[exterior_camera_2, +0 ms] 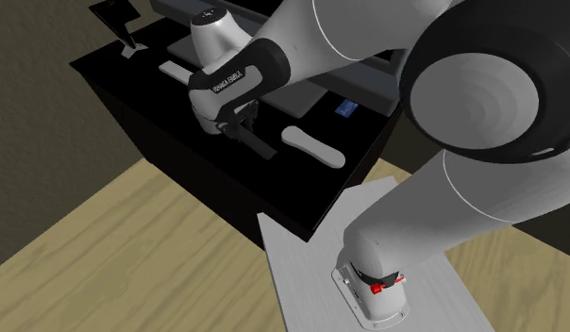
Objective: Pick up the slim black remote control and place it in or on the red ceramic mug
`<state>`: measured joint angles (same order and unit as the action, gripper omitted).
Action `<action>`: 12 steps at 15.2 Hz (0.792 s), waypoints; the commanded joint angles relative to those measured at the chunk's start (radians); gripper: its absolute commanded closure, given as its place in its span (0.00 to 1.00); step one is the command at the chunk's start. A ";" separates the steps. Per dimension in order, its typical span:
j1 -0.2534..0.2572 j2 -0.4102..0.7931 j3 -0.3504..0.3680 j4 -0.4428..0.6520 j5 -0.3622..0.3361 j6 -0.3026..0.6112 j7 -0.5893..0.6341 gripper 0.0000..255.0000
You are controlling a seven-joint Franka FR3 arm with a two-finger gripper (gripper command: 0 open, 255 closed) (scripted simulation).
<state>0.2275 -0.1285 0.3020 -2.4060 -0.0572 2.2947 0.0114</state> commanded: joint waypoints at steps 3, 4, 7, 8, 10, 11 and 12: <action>0.002 -0.035 -0.003 0.023 0.015 -0.056 -0.014 1.00; 0.003 -0.042 -0.004 0.030 0.018 -0.071 -0.017 1.00; 0.004 -0.064 -0.007 0.052 0.026 -0.113 -0.026 1.00; 0.005 -0.070 -0.008 0.060 0.029 -0.127 -0.029 1.00; 0.005 -0.082 -0.010 0.076 0.033 -0.155 -0.034 1.00; 0.006 -0.088 -0.011 0.084 0.035 -0.169 -0.036 1.00; 0.006 -0.094 -0.012 0.093 0.036 -0.182 -0.038 1.00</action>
<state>0.2323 -0.2152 0.2900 -2.3203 -0.0232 2.1270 -0.0253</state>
